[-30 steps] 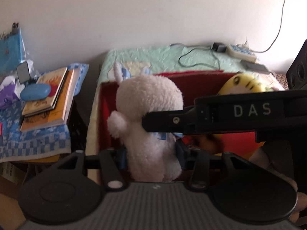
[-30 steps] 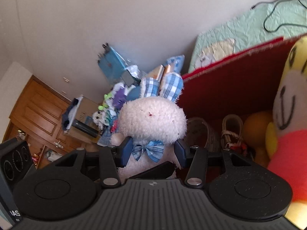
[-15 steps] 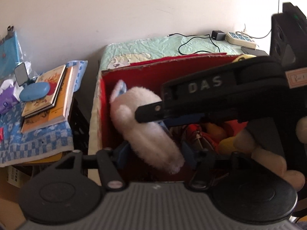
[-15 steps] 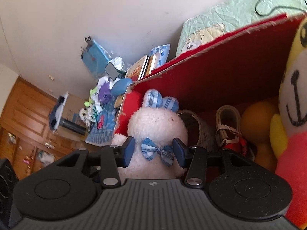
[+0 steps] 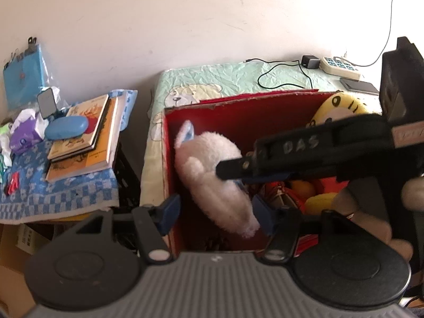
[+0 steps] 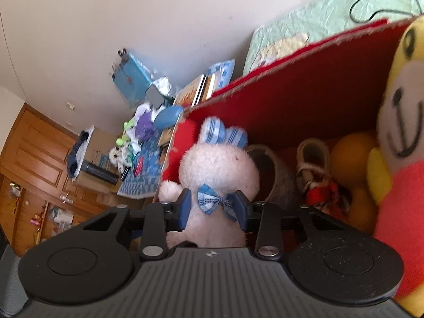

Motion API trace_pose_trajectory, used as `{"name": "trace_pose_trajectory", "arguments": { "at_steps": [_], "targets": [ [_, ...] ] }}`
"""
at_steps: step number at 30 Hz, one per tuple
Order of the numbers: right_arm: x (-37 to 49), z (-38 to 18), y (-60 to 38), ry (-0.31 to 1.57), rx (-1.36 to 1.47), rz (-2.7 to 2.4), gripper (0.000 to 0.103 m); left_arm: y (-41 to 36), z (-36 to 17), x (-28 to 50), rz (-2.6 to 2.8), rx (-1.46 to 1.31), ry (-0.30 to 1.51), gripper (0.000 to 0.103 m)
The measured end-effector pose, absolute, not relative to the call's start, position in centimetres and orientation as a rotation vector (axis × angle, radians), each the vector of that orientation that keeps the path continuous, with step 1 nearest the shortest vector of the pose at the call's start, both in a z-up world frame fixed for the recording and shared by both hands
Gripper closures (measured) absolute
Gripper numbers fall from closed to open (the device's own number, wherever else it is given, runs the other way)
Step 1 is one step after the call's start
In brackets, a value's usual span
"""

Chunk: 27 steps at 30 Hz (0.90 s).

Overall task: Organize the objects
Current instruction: 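Lift the white bunny with the right gripper and carry it to the red box, then lower the white bunny into the red box and open the right gripper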

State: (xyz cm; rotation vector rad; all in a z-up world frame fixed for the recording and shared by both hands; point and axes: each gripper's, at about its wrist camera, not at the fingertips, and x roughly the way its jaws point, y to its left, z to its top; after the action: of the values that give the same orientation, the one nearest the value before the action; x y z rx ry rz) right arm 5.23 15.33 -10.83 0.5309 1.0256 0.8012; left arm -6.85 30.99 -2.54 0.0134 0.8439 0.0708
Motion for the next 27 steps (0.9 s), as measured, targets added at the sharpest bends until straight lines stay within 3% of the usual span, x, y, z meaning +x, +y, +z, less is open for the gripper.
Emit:
{"name": "trace_pose_trajectory", "arguments": {
  "at_steps": [8, 13, 27],
  "targets": [
    [4.3, -10.2, 15.0, 1.003, 0.524, 0.793, 0.065, 30.5, -2.6, -6.7, 0.075, -0.008, 0.864, 0.041],
    [2.6, -8.4, 13.0, 0.908, 0.457, 0.669, 0.058, 29.8, -2.3, -5.9, 0.101, -0.017, 0.883, 0.032],
    [-0.4, -5.9, 9.5, 0.786, 0.323, 0.476, 0.056, 27.3, -2.8, -4.9, 0.114, 0.019, 0.924, 0.028]
  ]
}}
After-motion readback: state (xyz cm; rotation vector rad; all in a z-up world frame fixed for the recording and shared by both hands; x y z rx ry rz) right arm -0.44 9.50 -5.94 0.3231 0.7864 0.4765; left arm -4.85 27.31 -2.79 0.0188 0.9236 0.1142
